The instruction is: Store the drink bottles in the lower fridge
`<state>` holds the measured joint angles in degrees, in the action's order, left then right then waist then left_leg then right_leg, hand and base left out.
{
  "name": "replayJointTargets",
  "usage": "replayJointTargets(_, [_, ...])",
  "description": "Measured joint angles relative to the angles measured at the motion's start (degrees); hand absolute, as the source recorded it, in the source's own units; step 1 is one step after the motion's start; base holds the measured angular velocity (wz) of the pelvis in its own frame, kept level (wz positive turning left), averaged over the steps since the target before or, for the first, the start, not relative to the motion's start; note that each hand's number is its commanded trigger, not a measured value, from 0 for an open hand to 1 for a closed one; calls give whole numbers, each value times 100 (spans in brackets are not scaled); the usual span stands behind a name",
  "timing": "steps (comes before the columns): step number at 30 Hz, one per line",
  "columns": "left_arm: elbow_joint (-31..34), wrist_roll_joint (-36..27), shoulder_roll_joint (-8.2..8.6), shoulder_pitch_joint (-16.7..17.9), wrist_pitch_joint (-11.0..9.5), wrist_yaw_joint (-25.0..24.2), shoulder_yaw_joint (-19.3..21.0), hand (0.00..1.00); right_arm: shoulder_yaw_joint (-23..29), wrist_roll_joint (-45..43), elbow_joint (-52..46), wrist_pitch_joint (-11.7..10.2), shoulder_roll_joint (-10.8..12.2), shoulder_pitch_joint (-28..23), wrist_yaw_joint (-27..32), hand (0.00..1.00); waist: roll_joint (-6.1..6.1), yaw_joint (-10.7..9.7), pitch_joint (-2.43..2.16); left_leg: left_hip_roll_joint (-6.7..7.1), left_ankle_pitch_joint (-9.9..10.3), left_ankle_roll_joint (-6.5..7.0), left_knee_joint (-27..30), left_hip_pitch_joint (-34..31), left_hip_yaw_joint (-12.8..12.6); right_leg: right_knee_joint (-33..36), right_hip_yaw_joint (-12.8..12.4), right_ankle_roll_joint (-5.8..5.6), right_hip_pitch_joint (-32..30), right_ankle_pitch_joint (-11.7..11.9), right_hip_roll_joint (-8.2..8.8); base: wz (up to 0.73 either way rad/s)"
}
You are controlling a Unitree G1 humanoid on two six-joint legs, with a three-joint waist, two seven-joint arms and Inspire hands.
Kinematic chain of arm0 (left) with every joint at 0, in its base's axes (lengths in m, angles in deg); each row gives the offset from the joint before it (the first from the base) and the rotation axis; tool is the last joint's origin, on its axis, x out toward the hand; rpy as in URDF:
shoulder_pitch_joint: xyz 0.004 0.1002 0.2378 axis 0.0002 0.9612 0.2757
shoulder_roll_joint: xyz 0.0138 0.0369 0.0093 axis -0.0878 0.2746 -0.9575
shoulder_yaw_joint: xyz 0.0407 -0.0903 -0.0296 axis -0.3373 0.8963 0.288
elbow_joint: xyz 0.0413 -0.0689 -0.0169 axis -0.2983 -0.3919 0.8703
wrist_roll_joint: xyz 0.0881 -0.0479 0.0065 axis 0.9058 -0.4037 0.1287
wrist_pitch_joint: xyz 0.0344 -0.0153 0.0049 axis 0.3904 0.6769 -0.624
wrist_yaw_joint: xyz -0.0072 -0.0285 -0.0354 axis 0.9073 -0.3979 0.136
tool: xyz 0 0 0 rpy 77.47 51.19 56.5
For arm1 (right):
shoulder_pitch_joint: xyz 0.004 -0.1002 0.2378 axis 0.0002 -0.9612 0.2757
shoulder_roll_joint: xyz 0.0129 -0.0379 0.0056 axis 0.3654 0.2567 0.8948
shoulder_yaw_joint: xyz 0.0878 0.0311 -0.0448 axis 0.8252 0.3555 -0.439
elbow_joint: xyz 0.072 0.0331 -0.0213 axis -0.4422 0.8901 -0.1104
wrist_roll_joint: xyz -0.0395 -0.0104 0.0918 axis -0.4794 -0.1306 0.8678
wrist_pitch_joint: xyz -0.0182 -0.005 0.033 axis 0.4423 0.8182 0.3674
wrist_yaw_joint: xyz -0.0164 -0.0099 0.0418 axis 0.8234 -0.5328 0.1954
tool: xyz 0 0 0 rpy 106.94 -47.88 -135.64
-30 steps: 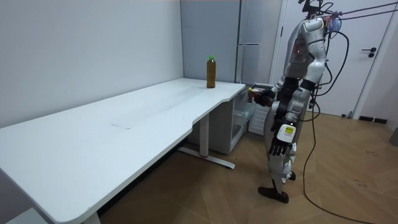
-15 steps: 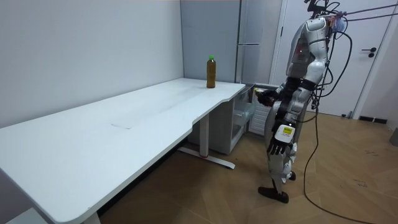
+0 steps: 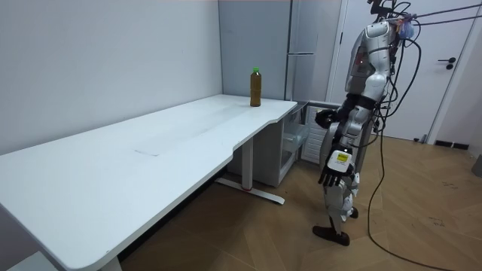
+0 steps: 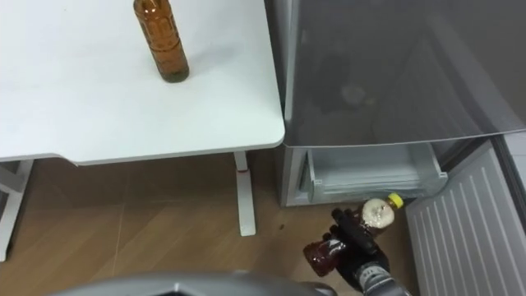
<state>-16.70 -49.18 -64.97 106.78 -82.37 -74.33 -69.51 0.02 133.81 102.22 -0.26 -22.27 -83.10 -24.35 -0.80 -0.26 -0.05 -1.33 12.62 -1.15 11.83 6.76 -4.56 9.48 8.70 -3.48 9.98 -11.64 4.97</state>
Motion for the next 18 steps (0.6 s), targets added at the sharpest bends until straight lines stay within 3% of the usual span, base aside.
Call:
replayJointTargets(7, [-308, 9, 49, 12, 3, -83, 41, 0, 156, 980, -25, -153, 25, 31, 355, 100, 22, 24, 8, -3, 16, 5, -12, 41, -68, 11, -83, -4, 22, -2, -4, -6])
replayJointTargets(18, [-313, 705, 96, 46, 45, -433, 151, 0, 666, 1323, -243, -427, 99, 224, 675, 100, 104, 21, 4, 3, 16, 7, -2, -14, -14, 4, -56, -12, -5, -11, -4, 2])
